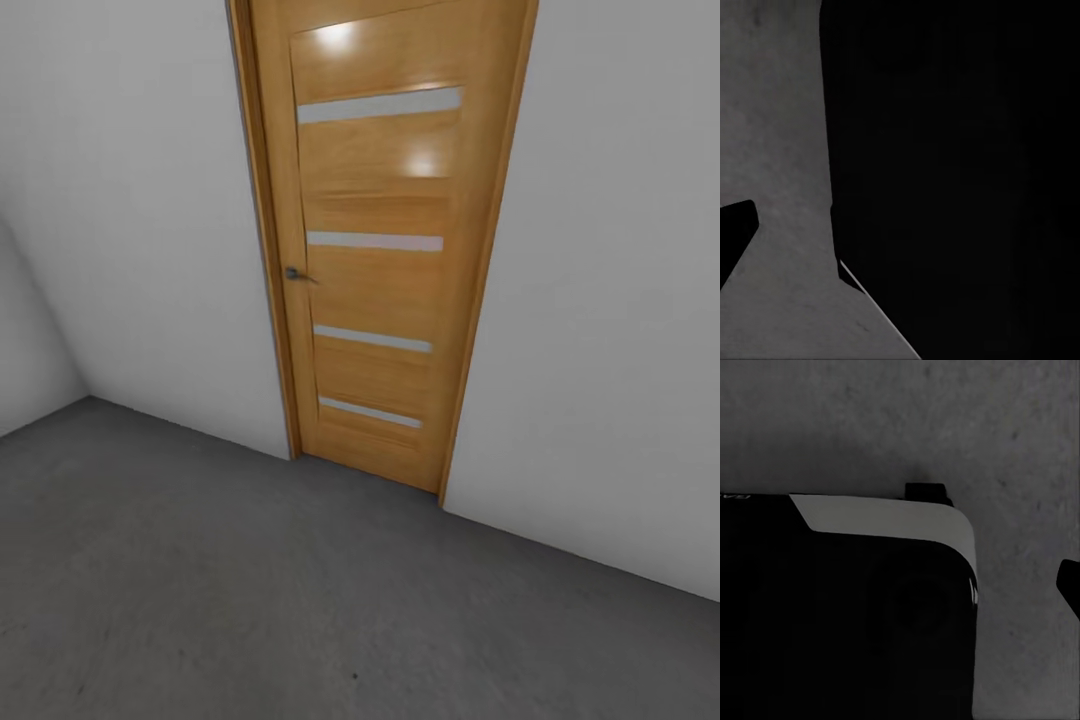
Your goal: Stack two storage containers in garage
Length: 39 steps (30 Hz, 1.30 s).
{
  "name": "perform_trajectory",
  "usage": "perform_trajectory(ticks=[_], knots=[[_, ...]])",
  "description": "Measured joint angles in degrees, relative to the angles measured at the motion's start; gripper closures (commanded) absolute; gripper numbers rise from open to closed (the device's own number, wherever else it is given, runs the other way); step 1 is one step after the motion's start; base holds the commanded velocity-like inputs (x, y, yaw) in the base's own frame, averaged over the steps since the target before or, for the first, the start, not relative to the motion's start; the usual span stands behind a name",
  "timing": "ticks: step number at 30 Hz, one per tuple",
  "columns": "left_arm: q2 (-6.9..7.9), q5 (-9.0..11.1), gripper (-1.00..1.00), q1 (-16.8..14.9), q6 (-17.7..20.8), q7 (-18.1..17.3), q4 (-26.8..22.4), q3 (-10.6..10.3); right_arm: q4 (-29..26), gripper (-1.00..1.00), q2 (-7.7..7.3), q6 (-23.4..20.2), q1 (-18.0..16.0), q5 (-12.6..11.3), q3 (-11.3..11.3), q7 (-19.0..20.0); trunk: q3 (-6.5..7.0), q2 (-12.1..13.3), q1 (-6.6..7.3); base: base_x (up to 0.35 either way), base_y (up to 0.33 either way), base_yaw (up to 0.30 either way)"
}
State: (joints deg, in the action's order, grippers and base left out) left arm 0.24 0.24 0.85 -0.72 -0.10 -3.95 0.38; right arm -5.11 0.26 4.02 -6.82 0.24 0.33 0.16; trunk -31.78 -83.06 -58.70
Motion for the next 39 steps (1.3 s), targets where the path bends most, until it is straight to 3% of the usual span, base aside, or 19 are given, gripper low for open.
perform_trajectory(ticks=[19, 26, 39], knots=[[0.02, 0.00, -1.00, 0.00, 0.00, 0.00, 0.00, 0.02, 0.11, -1.00, -0.34, 0.02, 0.00, 0.06, 0.11, 0.38, 0.00, 0.00, 0.00, 0.286, 0.226, -0.103], [0.02, 0.00, -1.00, 0.00, 0.00, -0.03, 0.00, 0.03, 0.07, -1.00, -0.41, 0.10, 0.00, 2.40, 0.37, 0.31, 0.00, 0.00, 0.00, 0.286, 0.225, -0.002], [0.01, 0.00, -1.00, -0.01, 0.00, 0.01, 0.01, 0.03, 0.04, -1.00, -0.08, 0.11, 0.01, 2.63, 0.31, 0.17, 0.00, 0.00, 0.00, 0.286, 0.226, -0.122]])
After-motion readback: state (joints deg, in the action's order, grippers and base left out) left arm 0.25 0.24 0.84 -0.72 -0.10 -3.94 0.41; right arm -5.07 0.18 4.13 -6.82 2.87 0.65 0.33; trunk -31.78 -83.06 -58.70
